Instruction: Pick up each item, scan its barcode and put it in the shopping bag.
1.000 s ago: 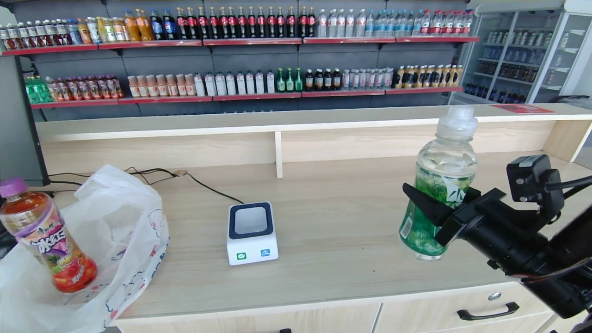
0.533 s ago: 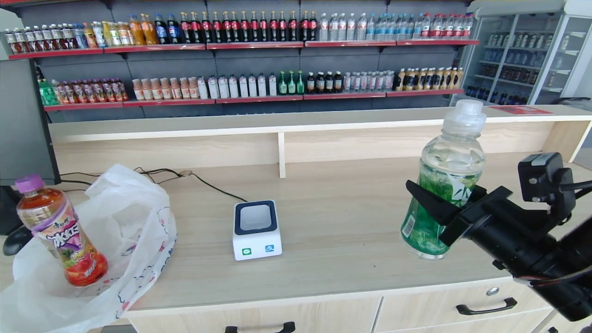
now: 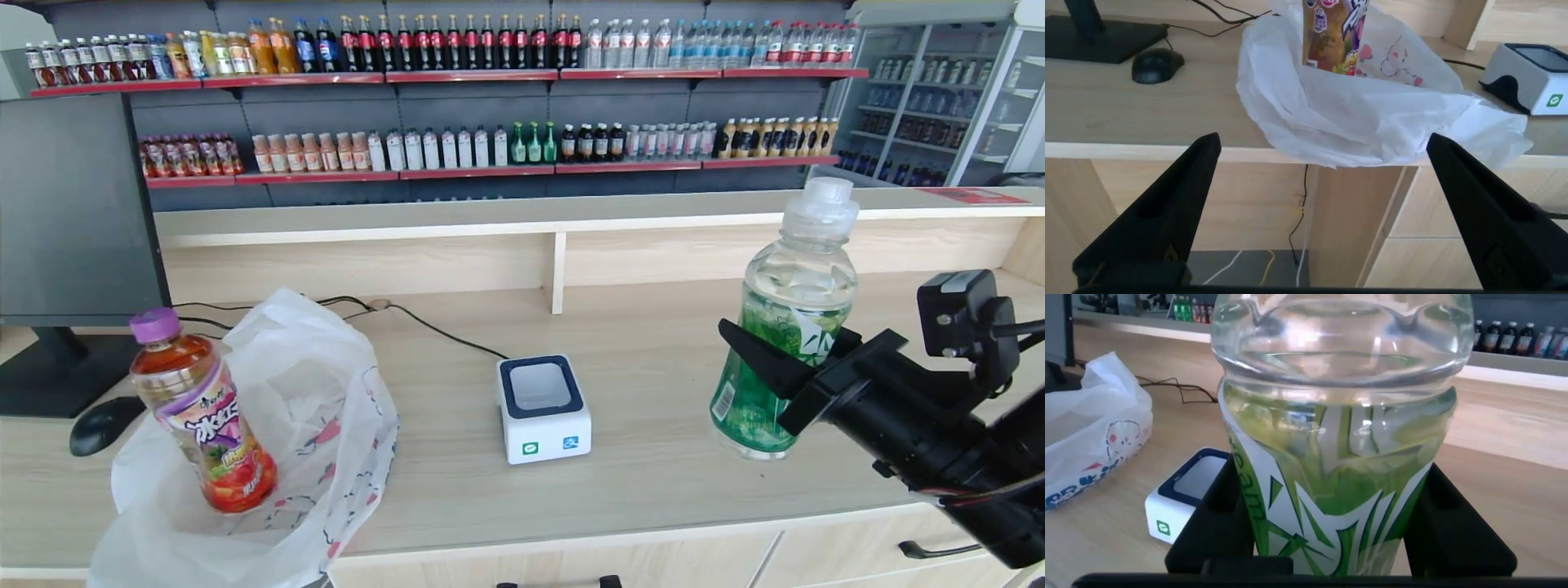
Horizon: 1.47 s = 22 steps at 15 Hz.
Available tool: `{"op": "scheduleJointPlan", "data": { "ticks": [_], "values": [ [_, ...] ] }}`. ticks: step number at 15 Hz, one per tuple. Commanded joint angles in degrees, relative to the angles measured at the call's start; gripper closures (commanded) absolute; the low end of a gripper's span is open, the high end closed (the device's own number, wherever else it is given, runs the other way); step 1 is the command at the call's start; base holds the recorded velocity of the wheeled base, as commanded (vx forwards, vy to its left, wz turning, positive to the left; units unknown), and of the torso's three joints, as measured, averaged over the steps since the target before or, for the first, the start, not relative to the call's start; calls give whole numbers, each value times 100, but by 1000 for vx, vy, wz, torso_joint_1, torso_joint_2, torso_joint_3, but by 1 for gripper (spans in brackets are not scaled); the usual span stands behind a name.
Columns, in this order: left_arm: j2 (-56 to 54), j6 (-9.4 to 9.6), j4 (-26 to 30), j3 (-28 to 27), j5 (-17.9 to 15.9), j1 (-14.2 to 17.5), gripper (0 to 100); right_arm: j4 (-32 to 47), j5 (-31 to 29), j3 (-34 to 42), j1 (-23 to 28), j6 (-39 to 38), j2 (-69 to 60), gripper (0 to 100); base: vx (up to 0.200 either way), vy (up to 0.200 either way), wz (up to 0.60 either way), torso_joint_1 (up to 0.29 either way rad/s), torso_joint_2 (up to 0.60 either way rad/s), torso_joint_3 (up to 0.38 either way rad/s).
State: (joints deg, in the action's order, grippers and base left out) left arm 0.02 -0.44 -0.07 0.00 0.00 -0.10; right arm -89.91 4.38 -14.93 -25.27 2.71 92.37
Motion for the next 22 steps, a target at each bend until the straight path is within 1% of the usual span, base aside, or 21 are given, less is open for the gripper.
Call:
{"op": "scheduleJointPlan", "data": {
  "ticks": [1, 4, 8, 13, 20, 22],
  "values": [
    [-2, 0, -1, 0, 0, 1, 0, -9, 11, 8, -13, 11, -87, 100, 0, 200, 0, -2, 2, 2],
    [-2, -18, -1, 0, 0, 1, 0, -9, 11, 26, -13, 19, -140, 100, 0, 200, 0, 5, 1, -1],
    [-2, -114, -1, 0, 18, 10, 0, -9, 2, 26, 5, 19, -123, 100, 0, 200, 0, 1, 5, 2],
    [-2, -97, -1, 0, 9, 1, 0, -9, 2, 34, 5, 19, -96, 100, 0, 200, 0, 2, 3, 2],
    [-2, -88, -1, 0, 9, 1, 0, -9, 2, 34, -4, 19, -79, 100, 0, 0, 0, 0, 0, 0],
    [-2, -88, -1, 0, 9, 1, 0, -9, 11, 52, -4, 19, -87, 100, 200, 0, 0, 0, 2, 7]
  ]
}}
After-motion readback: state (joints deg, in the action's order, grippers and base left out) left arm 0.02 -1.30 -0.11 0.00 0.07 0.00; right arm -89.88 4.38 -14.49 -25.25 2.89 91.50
